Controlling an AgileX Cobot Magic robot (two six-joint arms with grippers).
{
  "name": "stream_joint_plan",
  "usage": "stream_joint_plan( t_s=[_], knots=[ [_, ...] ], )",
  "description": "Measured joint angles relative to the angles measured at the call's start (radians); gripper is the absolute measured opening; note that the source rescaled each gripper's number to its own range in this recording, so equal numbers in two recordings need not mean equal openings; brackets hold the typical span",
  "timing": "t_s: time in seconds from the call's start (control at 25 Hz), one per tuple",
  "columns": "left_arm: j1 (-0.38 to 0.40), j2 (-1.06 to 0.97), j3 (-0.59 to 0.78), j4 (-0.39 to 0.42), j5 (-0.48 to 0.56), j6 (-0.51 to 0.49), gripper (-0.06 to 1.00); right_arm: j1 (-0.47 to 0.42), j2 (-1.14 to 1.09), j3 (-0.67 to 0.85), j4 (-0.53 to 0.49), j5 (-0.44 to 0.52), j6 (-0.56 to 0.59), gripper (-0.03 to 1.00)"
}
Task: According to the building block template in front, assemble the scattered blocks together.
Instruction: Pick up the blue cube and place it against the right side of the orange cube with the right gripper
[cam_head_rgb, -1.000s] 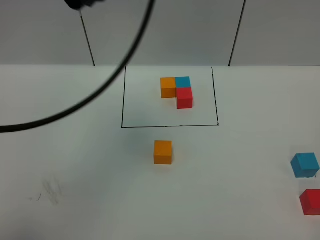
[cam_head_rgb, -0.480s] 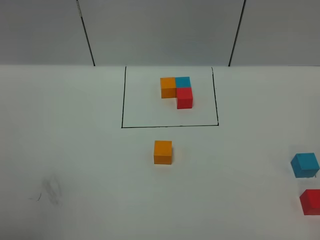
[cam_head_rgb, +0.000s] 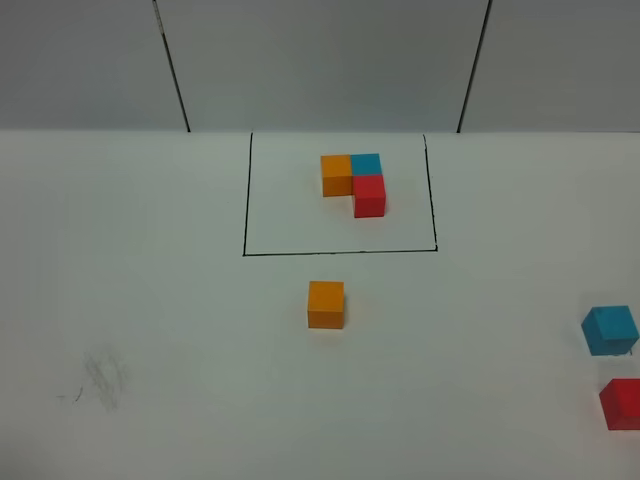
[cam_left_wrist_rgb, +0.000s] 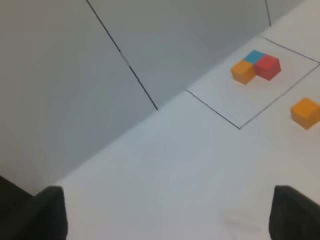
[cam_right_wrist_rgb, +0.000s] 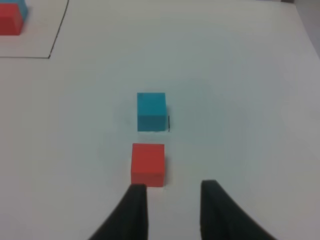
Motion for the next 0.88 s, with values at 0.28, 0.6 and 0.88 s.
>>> stream_joint_plan(
  t_s=[0.28,0.6,0.88],
  knots=[
    [0.300,-0.151,0.149,-0.258,0.000,0.005,0.77,0.000,0.000,0.000,0.000,0.000,0.000,0.00],
    [0.527,-0.347,0.361,-0.267,-0.076,-0.220,0.74,0.000,0.000,0.000,0.000,0.000,-0.001,0.00],
    [0.559,-0.383,0.582,-0.246,-0.086,-0.307,0.73,0.000,0.000,0.000,0.000,0.000,-0.001,0.00]
  ],
)
